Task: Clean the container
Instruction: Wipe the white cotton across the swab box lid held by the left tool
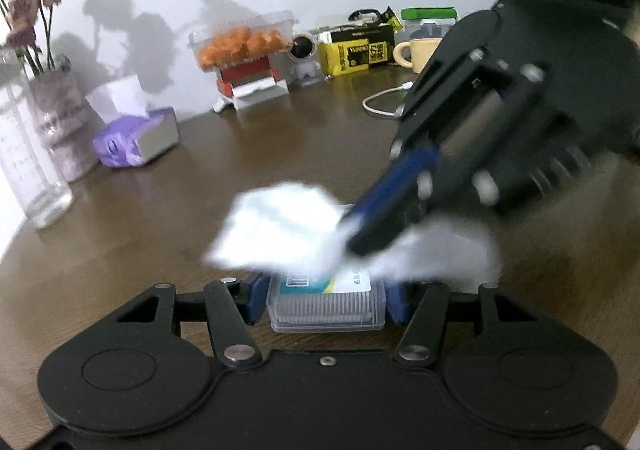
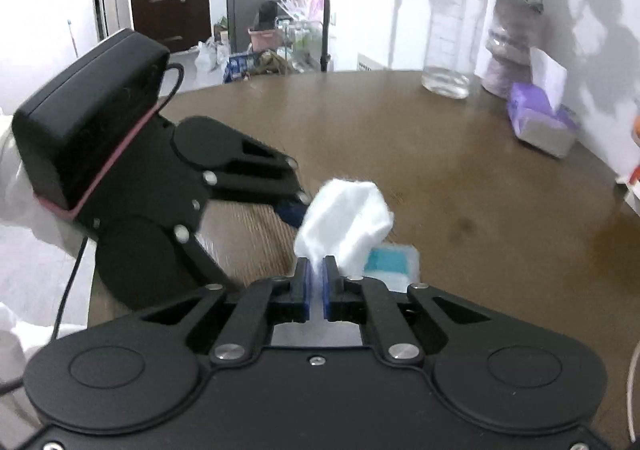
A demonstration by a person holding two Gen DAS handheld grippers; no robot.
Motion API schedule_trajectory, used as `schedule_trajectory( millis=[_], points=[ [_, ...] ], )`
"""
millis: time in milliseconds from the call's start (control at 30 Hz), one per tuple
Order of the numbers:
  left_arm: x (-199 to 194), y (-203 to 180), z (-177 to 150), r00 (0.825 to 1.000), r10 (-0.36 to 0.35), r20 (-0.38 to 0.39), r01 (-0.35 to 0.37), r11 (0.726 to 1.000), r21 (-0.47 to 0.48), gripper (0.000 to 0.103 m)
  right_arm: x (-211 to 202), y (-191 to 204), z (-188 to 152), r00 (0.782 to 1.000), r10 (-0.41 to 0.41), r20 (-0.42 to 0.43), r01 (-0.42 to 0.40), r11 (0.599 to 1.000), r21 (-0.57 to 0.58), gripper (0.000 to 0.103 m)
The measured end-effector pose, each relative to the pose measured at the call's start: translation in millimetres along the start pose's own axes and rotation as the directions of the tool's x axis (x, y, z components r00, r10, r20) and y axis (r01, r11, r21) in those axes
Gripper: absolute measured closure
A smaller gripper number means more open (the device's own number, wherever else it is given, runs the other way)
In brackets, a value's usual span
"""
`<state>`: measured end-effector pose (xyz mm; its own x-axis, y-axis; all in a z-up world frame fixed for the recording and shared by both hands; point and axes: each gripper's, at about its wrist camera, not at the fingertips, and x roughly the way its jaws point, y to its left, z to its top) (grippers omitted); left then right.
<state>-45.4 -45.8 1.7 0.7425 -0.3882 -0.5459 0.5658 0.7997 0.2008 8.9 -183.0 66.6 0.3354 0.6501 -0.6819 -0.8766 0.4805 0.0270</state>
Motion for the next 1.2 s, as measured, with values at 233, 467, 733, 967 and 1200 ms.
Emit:
schedule_trajectory(
  millis=[233,467,733,967,1200],
  points=[
    [-1,1,-1,1.000,-0.007,-0.004,0.007,1.000,-0.002,0.047,15,-4,12,1.000,0.002,0.030,-0.002,1.000,0.022,0.098],
    [-4,-2,-1,1.000,0.008,0.001,-0.008,1.000,0.011,0.047,11,-29,15,0.991,-0.130,-0.015,0.130,0.991,0.031,0.098],
    [-4,2,-1,1.000,-0.001,0.003,0.001,1.000,-0.013,0.047,5,-24,7,0.998,-0.049,-0.033,0.050,0.998,0.023,0.098],
    [-2,6,0,1.000,-0.016,-0.008,0.016,0.999,-0.036,0.047,20,-1,13,1.000,-0.009,-0.010,0.009,0.998,-0.061,0.098],
    [-2,5,0,1.000,-0.007,-0.013,0.007,0.999,-0.031,0.047,16,-23,9,0.993,-0.119,-0.003,0.119,0.993,0.026,0.097]
  ],
)
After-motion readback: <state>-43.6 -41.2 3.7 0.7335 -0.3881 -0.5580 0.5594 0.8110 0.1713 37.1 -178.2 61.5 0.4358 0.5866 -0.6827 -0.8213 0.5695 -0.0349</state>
